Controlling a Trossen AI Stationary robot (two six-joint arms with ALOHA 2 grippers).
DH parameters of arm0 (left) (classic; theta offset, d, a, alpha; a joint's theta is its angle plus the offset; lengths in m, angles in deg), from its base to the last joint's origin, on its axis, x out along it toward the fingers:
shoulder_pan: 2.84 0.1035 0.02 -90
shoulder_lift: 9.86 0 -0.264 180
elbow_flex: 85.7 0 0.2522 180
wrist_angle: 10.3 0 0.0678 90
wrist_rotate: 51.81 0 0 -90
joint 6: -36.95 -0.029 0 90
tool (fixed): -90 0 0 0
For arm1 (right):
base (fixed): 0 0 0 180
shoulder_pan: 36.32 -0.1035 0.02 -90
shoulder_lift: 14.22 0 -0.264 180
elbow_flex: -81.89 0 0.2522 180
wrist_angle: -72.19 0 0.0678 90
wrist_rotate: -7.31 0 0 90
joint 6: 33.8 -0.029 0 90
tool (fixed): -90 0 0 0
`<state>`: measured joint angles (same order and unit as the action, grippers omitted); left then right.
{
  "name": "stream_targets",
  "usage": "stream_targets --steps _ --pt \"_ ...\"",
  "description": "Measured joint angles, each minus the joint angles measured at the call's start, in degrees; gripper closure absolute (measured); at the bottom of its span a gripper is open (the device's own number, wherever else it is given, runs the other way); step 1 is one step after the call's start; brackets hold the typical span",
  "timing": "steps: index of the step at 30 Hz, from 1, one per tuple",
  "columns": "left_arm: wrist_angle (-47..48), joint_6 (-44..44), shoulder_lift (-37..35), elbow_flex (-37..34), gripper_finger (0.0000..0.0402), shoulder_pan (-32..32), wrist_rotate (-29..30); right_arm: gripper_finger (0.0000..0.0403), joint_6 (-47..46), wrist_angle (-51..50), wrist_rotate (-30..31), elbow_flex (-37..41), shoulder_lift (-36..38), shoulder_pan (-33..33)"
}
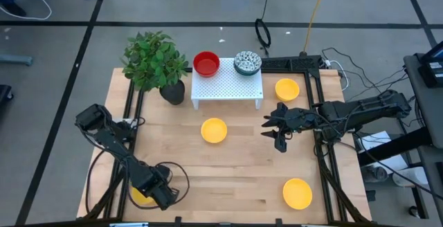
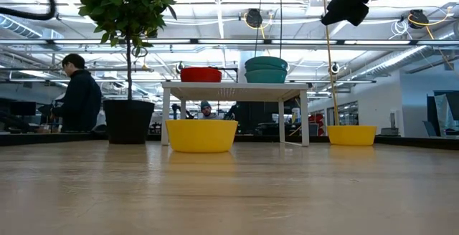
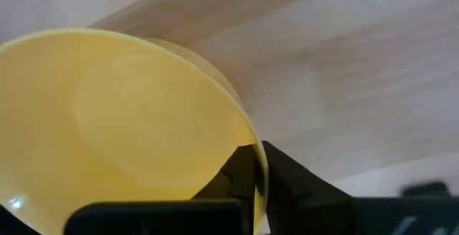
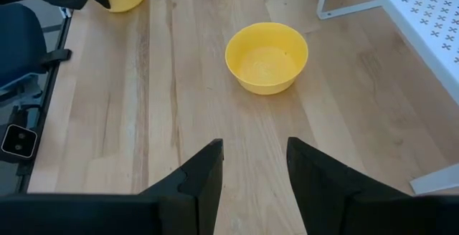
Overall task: Pick & Place Mini bowls
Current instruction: Put the yellow bowl on the shelf
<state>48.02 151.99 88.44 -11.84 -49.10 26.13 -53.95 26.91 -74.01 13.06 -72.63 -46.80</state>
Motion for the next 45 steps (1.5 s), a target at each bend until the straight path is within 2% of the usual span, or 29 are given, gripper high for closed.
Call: stream_targets --steps 7,10,15,21,25,27,31,37,42,45 --pt "4.3 -12.9 -0.1 4.2 0.0395 5.3 1.4 0.0261 -0.1 0.0 0.0 0.0 0.0 0.0" --pt "6.8 -22.6 -0.1 8.2 0.0389 8.2 5.1 0.0261 -0.2 0.0 0.1 0.0 0.0 0.0" --pt "9.2 -49.0 -0.1 16.5 0.0392 13.3 19.0 0.0261 -0.4 0.0 0.2 0.0 0.0 0.0" --pt "8.9 -75.5 -0.2 27.4 0.0386 22.3 28.9 0.0261 -3.8 0.0 0.2 0.0 0.0 0.0" --pt "5.7 -97.6 -0.2 32.4 0.0380 28.8 31.6 0.0261 -6.1 0.0 0.2 0.0 0.0 0.0" --pt "2.4 -104.7 -0.2 33.3 0.0386 32.8 31.6 0.0261 -6.7 0.0 0.2 0.0 0.0 0.0" --pt "-1.7 -112.0 -0.2 33.5 0.0396 40.7 31.1 0.0261 -8.3 0.0 0.2 0.0 0.0 0.0" --pt "-2.7 -121.4 1.4 33.5 0.0382 49.9 28.5 0.0261 -9.2 1.8 1.9 0.0 0.0 0.0" --pt "-2.7 -124.3 3.6 33.5 0.0395 54.5 24.6 0.0261 -9.1 4.8 2.0 0.0 0.0 0.0" --pt "-2.8 -125.3 4.5 33.5 0.0387 56.0 24.2 0.0261 -9.2 5.2 1.9 0.0 0.0 0.0"
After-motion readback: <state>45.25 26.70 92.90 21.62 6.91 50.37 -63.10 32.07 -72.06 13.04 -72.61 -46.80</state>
